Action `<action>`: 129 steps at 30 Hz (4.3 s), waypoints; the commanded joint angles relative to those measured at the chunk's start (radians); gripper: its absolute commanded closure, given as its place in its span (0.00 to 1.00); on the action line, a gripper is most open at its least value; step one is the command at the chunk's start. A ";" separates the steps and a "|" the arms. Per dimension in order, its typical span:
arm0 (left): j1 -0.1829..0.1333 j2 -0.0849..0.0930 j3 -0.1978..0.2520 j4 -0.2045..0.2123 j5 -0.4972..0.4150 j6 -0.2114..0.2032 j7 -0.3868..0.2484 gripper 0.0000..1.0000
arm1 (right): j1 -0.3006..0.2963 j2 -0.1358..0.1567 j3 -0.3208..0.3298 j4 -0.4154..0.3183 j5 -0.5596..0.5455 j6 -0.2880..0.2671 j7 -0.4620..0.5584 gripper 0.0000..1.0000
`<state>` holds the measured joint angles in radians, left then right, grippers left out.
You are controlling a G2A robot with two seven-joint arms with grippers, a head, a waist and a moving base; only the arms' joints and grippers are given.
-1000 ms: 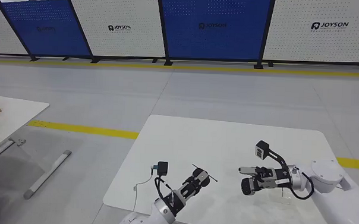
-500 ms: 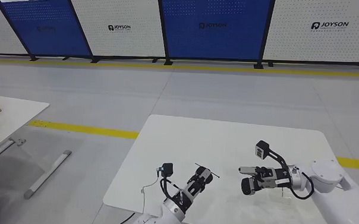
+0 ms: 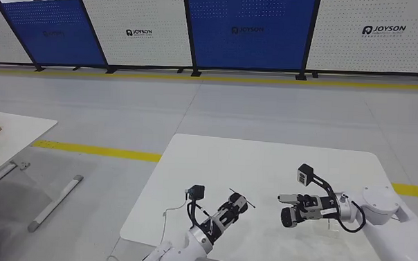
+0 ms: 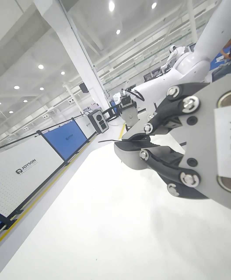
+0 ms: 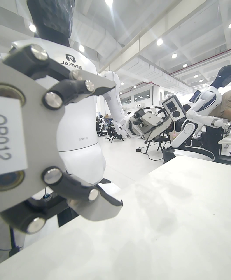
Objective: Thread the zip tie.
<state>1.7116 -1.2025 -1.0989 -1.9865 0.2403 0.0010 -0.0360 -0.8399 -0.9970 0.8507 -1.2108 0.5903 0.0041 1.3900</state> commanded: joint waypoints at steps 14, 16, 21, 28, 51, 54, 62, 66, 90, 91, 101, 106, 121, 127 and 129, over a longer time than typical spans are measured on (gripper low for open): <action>-0.008 -0.011 0.023 0.006 0.057 -0.014 0.165 1.00 | 0.000 0.000 0.000 0.000 0.000 0.000 0.000 0.00; -0.008 -0.011 0.023 0.006 0.057 -0.014 0.165 1.00 | 0.000 0.000 0.000 0.000 0.000 0.000 0.000 0.00; -0.008 -0.011 0.023 0.006 0.057 -0.014 0.165 1.00 | 0.000 0.000 0.000 0.000 0.000 0.000 0.000 0.00; -0.008 -0.011 0.023 0.006 0.057 -0.014 0.165 1.00 | 0.000 0.000 0.000 0.000 0.000 0.000 0.000 0.00; -0.042 -0.022 0.055 0.068 0.126 0.012 0.228 1.00 | 0.000 0.000 0.000 0.000 0.000 0.000 0.000 0.00; -0.042 -0.018 0.055 0.069 0.149 0.031 0.168 1.00 | 0.000 0.000 0.000 0.000 0.000 0.000 0.000 0.00; -0.024 -0.012 0.047 0.057 0.175 0.050 0.113 1.00 | 0.000 0.000 0.000 0.000 0.000 0.000 0.000 0.00; -0.028 -0.013 0.047 0.056 0.167 0.049 0.114 1.00 | 0.000 0.000 0.000 0.000 0.000 0.000 0.000 0.00; 0.108 -0.001 -0.063 -0.171 -0.003 -0.108 0.103 1.00 | 0.000 0.000 0.000 0.000 0.000 0.000 0.000 0.00; 0.103 -0.002 -0.057 -0.162 0.009 -0.101 0.108 1.00 | 0.000 0.000 0.000 0.000 0.000 0.000 0.000 0.00; 0.048 -0.006 0.000 -0.033 0.165 0.038 0.070 1.00 | 0.000 0.000 0.000 0.000 0.000 0.000 0.000 0.00; 0.020 -0.011 0.028 0.013 0.180 0.069 0.060 1.00 | 0.000 0.000 0.000 0.000 0.000 0.000 0.000 0.00; 0.019 -0.011 0.030 0.013 0.178 0.069 0.059 1.00 | 0.000 0.000 0.000 0.000 0.000 0.000 0.000 0.00; 0.032 -0.011 0.029 -0.024 0.146 -0.001 0.078 1.00 | 0.000 0.000 0.000 0.000 0.000 0.000 0.000 0.00; 0.048 -0.008 0.025 -0.039 0.104 -0.019 0.049 1.00 | 0.000 0.000 0.000 0.000 0.000 0.000 0.000 0.00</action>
<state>1.7522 -1.2118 -1.0719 -2.0182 0.3691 -0.0126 0.0315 -0.8399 -0.9970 0.8507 -1.2108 0.5903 0.0041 1.3900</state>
